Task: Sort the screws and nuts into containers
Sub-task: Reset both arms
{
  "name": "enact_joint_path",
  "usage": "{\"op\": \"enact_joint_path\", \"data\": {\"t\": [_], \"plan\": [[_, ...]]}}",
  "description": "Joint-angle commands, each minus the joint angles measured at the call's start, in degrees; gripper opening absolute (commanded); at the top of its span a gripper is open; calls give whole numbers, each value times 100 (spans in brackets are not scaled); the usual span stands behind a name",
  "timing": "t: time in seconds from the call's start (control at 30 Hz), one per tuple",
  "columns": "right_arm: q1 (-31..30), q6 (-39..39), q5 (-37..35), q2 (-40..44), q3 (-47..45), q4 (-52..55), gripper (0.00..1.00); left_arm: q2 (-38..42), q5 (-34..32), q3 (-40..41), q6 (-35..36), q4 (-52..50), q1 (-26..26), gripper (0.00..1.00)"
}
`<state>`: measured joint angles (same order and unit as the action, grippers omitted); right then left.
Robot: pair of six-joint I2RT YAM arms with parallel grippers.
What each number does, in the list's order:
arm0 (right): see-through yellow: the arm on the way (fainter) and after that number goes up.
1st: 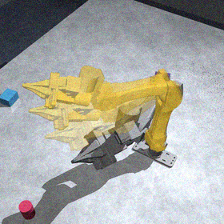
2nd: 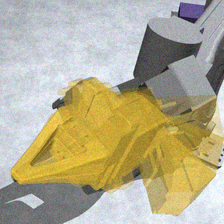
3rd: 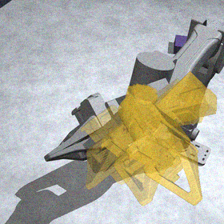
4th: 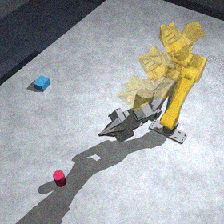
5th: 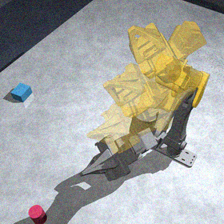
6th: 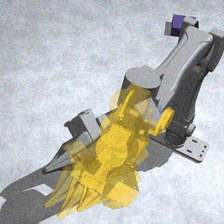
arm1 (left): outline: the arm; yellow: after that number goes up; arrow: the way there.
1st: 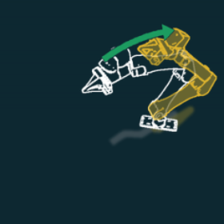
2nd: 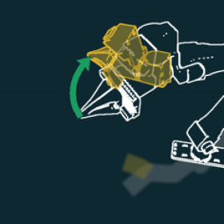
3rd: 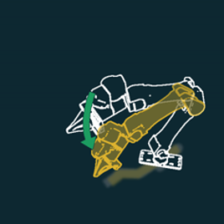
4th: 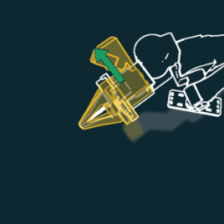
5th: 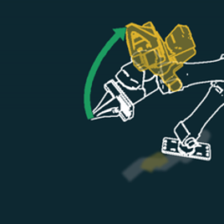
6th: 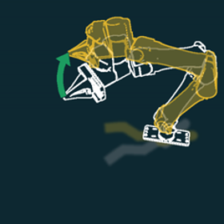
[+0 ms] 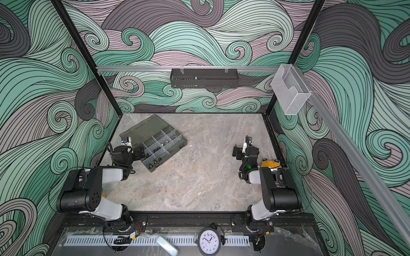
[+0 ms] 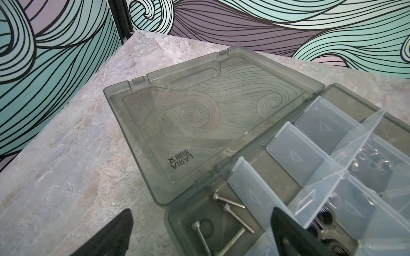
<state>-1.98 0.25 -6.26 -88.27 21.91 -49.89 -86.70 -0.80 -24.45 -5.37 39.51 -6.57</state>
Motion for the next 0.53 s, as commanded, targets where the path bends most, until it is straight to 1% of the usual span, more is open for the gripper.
{"op": "enact_joint_path", "data": {"t": [0.0, 0.5], "plan": [[-13, 36, -116, 1, 59, -11, 99, -49, -46, -152, 110, 9, 74, 99], [-25, 53, -82, 7, 81, 38, 100, -58, -314, -218, 264, -96, 261, 99]]}}
